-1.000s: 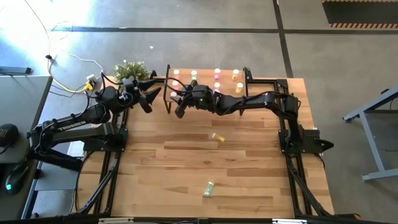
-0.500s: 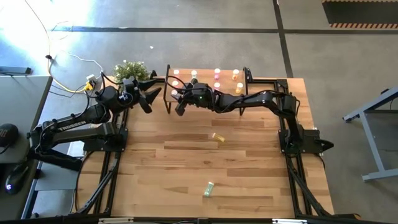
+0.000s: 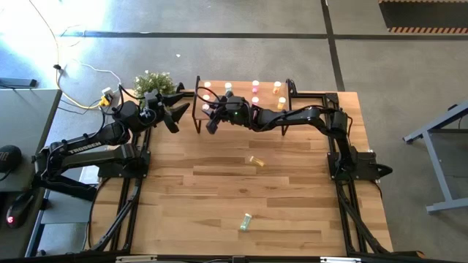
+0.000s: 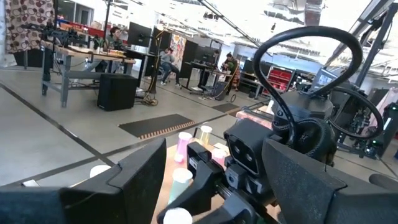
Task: Pick and place medicine bottles onto shelf by color
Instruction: Put the pink pill bottle on the shelf aligned with the other pink pill bottles
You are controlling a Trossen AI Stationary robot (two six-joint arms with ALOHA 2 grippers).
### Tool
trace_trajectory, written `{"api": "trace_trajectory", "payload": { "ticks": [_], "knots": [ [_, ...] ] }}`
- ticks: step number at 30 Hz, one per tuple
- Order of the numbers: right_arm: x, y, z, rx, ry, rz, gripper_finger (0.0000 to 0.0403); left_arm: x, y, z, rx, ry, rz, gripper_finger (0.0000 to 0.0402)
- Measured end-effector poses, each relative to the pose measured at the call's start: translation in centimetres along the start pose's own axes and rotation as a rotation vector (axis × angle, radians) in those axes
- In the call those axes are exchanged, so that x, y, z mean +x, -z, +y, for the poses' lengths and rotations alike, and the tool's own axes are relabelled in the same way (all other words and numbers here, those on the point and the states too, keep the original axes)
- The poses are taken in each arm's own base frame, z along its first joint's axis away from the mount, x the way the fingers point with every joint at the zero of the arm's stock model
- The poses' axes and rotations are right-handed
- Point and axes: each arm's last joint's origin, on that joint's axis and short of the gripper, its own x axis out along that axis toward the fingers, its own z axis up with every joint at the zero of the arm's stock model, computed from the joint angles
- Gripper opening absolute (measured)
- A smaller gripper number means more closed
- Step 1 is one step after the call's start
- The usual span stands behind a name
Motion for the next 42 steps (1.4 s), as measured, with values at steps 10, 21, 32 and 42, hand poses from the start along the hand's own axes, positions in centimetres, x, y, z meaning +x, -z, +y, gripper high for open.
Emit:
{"api": "trace_trajectory", "payload": {
  "ticks": [10, 21, 32, 42],
  "knots": [
    [-0.03, 0.24, 0.08, -0.013, 0.018, 0.022, 0.0099, 0.0, 0.0, 0.0, 0.0, 0.0, 0.0, 0.0257],
    [-0.11, 0.4, 0.33, -0.003, 0.043, 0.034, 0.0099, 0.0, 0.0, -0.01, 0.0, 0.001, 0.0, 0.0257],
    [-0.15, 0.46, 0.24, -0.002, 0.071, 0.04, 0.0158, 0.0, 0.0, -0.01, 0.0, 0.001, 0.0, 0.0257],
    [-0.16, 0.42, 0.2, 0.006, 0.098, 0.034, 0.0167, 0.0, 0.0, -0.01, 0.008, 0.003, 0.001, 0.0257]
  ]
}}
